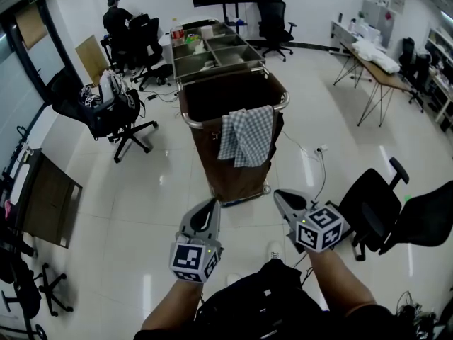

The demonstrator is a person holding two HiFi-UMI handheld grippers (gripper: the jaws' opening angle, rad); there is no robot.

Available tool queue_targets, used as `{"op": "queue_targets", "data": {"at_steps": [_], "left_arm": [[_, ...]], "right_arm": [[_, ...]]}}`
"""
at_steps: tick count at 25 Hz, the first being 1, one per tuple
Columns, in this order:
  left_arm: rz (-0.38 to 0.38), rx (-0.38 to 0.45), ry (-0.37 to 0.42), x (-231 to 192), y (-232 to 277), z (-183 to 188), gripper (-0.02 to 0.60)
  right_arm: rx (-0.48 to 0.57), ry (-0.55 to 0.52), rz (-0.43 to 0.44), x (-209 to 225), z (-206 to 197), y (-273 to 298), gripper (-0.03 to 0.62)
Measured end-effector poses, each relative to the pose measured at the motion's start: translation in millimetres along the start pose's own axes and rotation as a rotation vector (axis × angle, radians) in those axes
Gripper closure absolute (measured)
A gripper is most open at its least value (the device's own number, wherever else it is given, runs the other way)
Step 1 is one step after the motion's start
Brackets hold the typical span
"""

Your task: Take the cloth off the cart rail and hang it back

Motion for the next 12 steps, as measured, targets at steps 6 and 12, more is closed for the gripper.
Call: {"op": "queue_targets", "data": {"at_steps": [6,12], "left_arm": [[0.0,0.006,-0.001,2.1,-5.7,0.1,0.581],[0.007,0.012,-0.004,3.4,-10.9,2.4,0.581]], "right_arm": [[0.004,-0.005,0.002,-5.0,0.7,-1.6,0.583],[0.003,-0.008,0.005,-9.5,0.7,-6.7,0.582]]}}
Point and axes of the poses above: the fingertips, and each gripper's own axes: y forward along the fingers, x to its right, z out of its top, the point moved 1 cm from there along -y, backward along the fingers, and after that the axes turned 11 degrees about y, right-handed, at the moved point
